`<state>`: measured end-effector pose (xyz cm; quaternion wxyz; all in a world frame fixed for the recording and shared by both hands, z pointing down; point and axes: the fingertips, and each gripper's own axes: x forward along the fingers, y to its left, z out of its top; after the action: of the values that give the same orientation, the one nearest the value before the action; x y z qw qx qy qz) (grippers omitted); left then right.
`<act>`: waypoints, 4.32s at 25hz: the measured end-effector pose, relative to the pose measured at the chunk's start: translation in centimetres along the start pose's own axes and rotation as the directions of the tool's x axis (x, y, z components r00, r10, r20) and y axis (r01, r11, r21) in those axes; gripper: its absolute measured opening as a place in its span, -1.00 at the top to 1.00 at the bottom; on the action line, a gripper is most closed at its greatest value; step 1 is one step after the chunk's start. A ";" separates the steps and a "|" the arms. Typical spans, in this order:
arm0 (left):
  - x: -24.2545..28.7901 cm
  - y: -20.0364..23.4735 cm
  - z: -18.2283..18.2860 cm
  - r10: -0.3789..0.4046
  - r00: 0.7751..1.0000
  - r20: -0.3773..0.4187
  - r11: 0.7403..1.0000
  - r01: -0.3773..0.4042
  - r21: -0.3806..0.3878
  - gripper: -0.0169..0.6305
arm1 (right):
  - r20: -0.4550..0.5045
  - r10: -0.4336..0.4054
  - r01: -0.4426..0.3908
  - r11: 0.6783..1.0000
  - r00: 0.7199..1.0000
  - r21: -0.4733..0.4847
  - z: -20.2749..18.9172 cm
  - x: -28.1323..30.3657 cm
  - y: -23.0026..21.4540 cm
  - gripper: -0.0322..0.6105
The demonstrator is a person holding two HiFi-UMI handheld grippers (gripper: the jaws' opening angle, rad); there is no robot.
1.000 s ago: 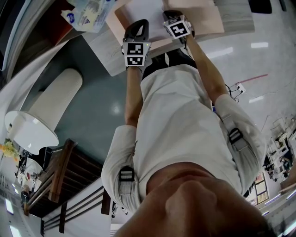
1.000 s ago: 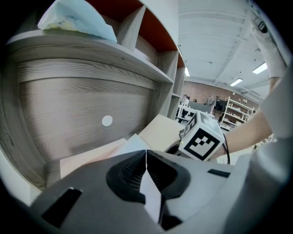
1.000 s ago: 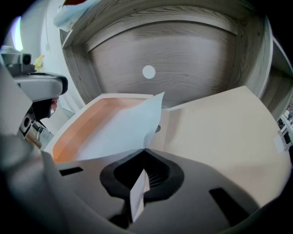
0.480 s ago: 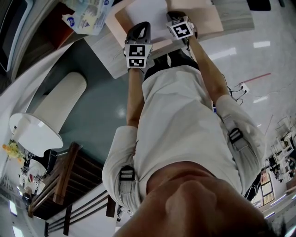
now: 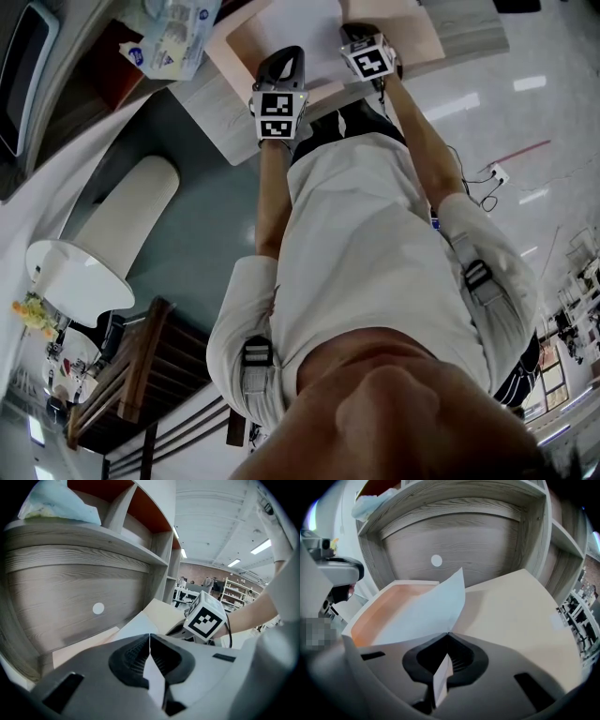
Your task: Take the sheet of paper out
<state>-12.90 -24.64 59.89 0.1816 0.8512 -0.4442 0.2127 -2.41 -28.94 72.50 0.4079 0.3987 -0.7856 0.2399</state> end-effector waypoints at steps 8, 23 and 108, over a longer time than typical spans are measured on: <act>0.5 -0.6 0.9 -0.018 1.000 0.014 1.000 0.017 0.021 0.88 | 0.019 -0.025 0.024 1.000 1.000 0.017 0.0 -1.1 -1.4 0.84; 1.4 -1.8 2.4 -0.058 0.998 0.033 0.998 0.057 0.041 0.88 | 0.084 -0.078 0.076 0.997 0.993 0.026 1.2 -3.9 -3.3 0.83; -14.1 -4.2 22.6 0.024 0.912 0.410 0.990 -0.078 0.115 0.88 | 0.704 0.011 0.077 0.993 0.710 -0.093 18.1 -34.7 3.7 0.84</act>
<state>-12.08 -24.06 32.90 0.0239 0.8748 -0.4798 0.0637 -1.46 -24.59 33.43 0.1046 0.4498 -0.8868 0.0171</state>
